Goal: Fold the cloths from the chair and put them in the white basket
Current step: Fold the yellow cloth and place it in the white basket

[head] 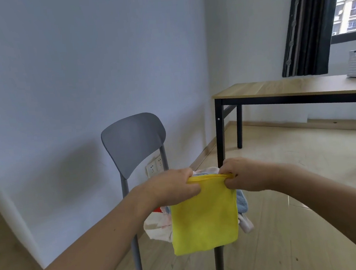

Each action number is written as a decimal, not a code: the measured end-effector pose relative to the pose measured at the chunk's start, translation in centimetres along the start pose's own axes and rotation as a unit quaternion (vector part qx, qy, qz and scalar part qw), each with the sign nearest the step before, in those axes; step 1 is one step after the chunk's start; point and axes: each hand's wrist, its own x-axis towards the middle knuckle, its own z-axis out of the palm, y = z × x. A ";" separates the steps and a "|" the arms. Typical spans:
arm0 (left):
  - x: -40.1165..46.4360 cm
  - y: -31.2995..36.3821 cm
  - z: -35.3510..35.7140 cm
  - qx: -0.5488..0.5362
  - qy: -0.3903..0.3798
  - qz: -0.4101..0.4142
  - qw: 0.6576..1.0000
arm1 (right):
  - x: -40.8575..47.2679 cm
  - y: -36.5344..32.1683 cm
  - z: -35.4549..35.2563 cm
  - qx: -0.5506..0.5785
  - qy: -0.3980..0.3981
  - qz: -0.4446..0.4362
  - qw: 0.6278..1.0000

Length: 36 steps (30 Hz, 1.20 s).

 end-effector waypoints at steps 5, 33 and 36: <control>1.7 -0.7 -1.9 0.097 0.140 0.031 0.985 | 1.0 0.6 -1.8 0.009 0.115 0.032 0.993; 5.2 -5.3 6.2 0.007 -0.102 -0.032 0.994 | 5.2 4.5 9.5 0.012 -0.181 0.071 0.981; 7.0 -5.9 7.2 -0.018 -0.056 -0.060 0.996 | 6.5 5.2 10.5 0.018 -0.160 0.105 0.981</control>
